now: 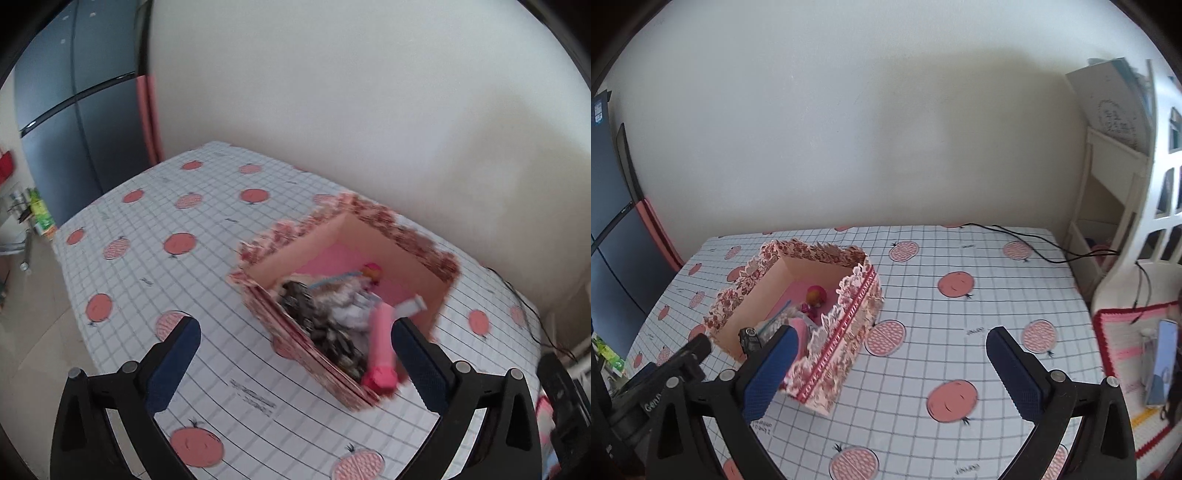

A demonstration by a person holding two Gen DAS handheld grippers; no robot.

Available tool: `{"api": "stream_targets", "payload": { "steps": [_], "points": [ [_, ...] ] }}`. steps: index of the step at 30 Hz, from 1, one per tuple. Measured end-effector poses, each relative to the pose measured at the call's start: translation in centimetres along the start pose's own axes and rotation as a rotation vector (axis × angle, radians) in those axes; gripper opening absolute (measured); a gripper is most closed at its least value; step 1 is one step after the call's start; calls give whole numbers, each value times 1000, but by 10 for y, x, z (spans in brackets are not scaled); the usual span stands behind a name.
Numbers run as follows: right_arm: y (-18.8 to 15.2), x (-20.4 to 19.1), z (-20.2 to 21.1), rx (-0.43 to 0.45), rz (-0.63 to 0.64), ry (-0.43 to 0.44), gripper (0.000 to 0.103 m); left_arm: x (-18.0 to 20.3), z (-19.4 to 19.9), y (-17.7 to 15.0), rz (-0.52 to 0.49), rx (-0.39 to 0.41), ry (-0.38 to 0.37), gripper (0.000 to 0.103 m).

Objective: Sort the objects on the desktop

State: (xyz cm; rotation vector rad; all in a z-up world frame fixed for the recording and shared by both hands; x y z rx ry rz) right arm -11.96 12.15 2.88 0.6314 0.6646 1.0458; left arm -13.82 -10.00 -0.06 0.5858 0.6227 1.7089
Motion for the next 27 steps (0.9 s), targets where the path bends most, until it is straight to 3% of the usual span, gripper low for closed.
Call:
{"api": "stream_targets", "payload": {
  "steps": [5, 10, 18, 27],
  "points": [
    [-29, 15, 38, 33, 35, -21, 103, 19, 37, -33, -99, 90, -46, 103],
    [-58, 36, 62, 47, 21, -20, 103, 34, 53, -66, -182, 111, -95, 103],
    [-100, 56, 70, 34, 23, -68, 103, 39, 64, -97, -285, 154, -86, 103],
    [-122, 51, 69, 30, 81, -105, 103, 32, 63, -110, -287, 109, -82, 103]
  ]
}}
Point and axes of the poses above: each gripper's, at about its wrist camera, not at the fingertips, and z roughly against the way its jaws point, x to its right, y to its top, the point moved 5 cm from there along -z, roughly the way its jaws point, and after that the axes turned 2 degrees about -z, right-handed, at the moved point
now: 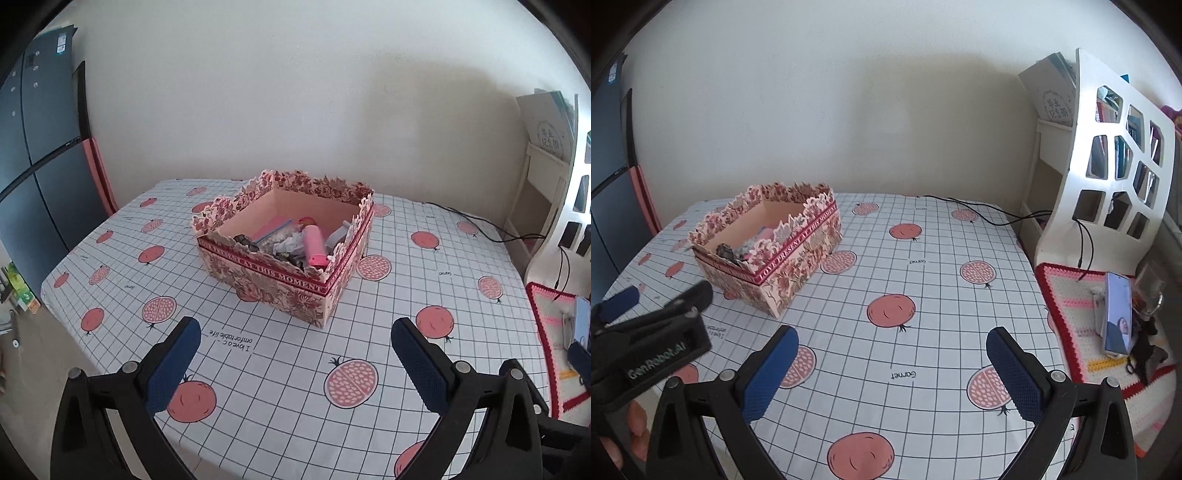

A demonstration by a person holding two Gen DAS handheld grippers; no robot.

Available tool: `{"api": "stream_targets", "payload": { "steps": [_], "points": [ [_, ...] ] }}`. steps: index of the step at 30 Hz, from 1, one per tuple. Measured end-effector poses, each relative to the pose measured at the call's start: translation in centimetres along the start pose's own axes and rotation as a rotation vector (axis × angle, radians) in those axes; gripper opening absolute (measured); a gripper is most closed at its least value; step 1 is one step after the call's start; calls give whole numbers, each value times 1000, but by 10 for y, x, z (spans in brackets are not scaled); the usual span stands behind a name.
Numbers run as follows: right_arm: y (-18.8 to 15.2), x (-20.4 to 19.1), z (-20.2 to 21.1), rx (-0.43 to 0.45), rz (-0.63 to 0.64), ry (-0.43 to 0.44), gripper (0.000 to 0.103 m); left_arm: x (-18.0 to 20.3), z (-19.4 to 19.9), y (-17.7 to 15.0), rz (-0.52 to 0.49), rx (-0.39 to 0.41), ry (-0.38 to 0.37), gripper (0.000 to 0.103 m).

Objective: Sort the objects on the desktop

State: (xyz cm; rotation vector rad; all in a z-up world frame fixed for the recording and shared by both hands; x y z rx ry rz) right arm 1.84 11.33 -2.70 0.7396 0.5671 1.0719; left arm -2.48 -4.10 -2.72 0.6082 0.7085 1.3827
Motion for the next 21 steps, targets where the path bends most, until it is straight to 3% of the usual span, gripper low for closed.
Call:
{"api": "stream_targets", "payload": {
  "steps": [11, 21],
  "points": [
    [2, 11, 11, 47, -66, -31, 103, -5, -7, -7, 46, -55, -36, 103],
    [2, 4, 10, 41, -41, -18, 103, 1, -2, -4, 11, -37, -20, 103]
  ]
}}
Point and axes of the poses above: each gripper's, at about its wrist camera, not at the fingertips, and z roughly against the way its jaws point, x to its right, y to its top, the point moved 5 cm from there along -z, roughly the way its jaws point, and after that the axes turned 2 degrees about -z, right-handed, at the moved point
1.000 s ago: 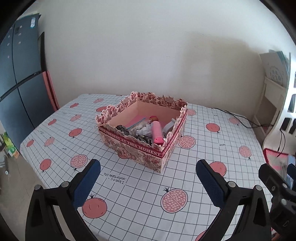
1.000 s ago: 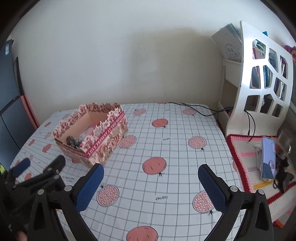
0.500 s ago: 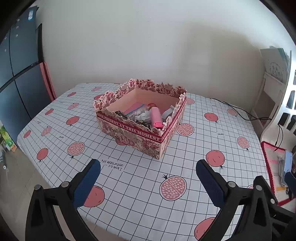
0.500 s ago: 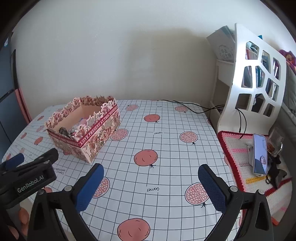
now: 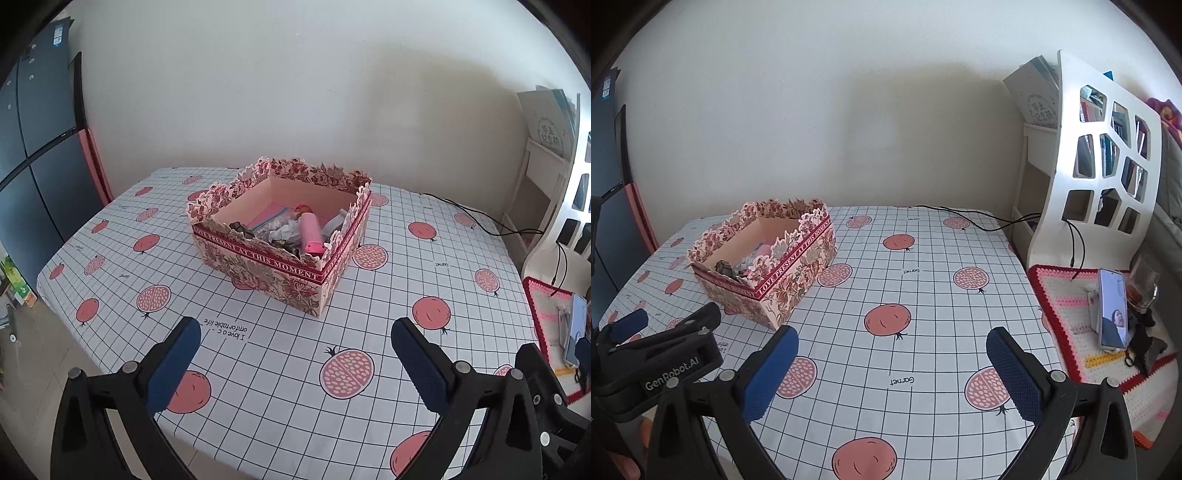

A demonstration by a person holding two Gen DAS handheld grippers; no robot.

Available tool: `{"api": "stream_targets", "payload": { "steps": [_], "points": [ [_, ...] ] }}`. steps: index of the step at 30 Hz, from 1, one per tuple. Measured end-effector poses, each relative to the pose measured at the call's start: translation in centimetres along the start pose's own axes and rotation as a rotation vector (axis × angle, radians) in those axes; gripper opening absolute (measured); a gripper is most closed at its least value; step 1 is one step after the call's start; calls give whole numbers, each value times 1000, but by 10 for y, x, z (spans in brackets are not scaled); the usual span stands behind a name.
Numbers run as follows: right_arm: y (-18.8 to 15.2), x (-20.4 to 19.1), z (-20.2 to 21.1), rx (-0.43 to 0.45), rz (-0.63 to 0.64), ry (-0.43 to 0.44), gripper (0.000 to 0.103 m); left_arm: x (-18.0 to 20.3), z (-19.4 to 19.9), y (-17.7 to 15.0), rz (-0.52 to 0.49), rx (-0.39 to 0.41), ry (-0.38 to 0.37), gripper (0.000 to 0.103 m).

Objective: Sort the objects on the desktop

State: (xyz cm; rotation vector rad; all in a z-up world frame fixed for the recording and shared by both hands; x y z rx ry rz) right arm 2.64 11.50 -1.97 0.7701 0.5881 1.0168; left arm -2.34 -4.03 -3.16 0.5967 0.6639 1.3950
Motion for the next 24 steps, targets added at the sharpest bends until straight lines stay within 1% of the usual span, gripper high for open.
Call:
{"api": "stream_targets", "payload": {
  "steps": [7, 19, 24],
  "points": [
    [-1, -3, -1, -6, 9, 2, 103, 3, 3, 0, -15, 7, 11, 103],
    [-3, -5, -4, -22, 19, 0, 103, -1, 0, -1, 10, -8, 1, 103],
    [-3, -4, -5, -22, 21, 1, 103, -2, 1, -1, 15, -4, 10, 103]
  ]
}}
Point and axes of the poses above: each gripper's, at about its wrist camera, not at the fingertips, and z roughly against the way its jaws point, x to its right, y to its top, the point moved 5 cm from there along -z, roughly the way its jaws point, and after that the axes turned 2 degrees about -z, right-handed, at the moved point
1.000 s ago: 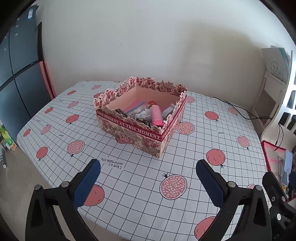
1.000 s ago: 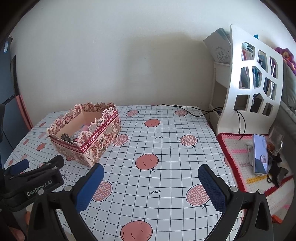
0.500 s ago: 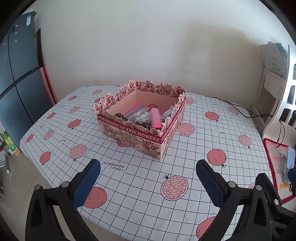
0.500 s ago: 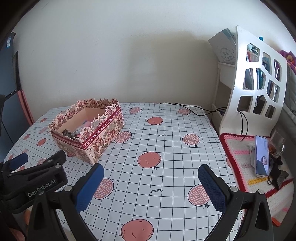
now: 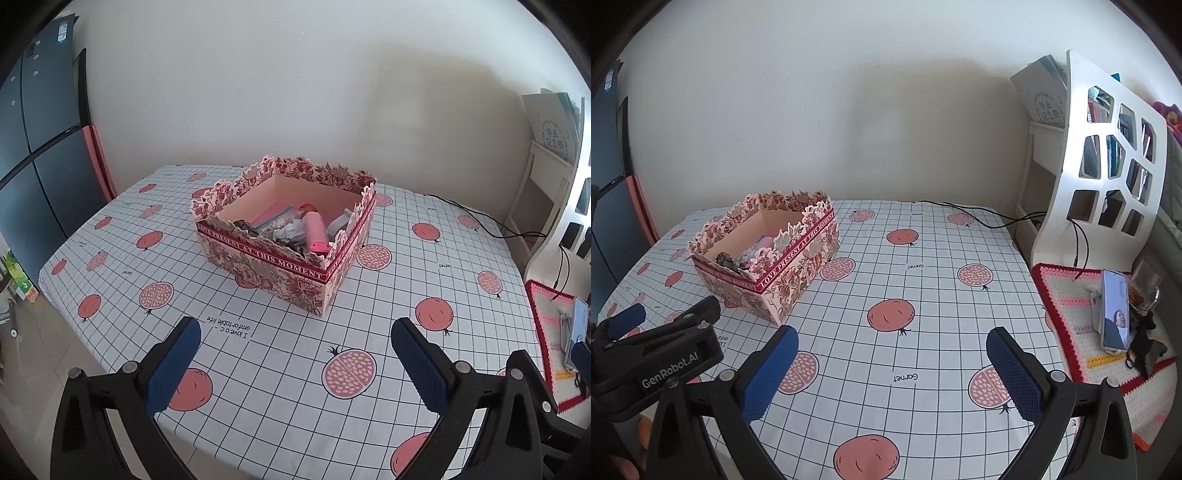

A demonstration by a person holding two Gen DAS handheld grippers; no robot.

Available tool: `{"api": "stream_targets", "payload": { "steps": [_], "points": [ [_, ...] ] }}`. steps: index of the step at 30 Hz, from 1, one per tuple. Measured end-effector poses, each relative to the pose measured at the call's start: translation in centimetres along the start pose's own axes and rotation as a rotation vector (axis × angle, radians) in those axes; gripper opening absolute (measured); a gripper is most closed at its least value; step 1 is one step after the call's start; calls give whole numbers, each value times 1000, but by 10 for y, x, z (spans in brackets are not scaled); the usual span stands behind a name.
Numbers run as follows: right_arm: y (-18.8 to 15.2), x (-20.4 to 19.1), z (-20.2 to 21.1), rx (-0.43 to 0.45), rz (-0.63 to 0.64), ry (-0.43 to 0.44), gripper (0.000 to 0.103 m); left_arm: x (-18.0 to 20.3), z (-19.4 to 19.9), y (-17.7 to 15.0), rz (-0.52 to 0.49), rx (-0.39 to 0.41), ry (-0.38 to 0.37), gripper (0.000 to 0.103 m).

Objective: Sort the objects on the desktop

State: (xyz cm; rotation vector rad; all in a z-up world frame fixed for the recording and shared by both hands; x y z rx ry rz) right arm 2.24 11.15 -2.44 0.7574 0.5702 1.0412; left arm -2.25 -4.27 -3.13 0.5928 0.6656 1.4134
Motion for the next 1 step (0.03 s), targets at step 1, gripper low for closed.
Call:
{"api": "stream_targets", "payload": {
  "steps": [1],
  "points": [
    [0, 0, 0, 0, 1, -1, 103, 0, 0, 0, 0, 0, -1, 103]
  ]
}}
Point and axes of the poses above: each gripper's, at about its wrist camera, not at the fingertips, and z roughly against the way its jaws point, x to its right, y to its top, the point moved 5 cm from there along -z, roughly the way its jaws point, and after that the axes turned 2 degrees about -z, right-handed, at the moved point
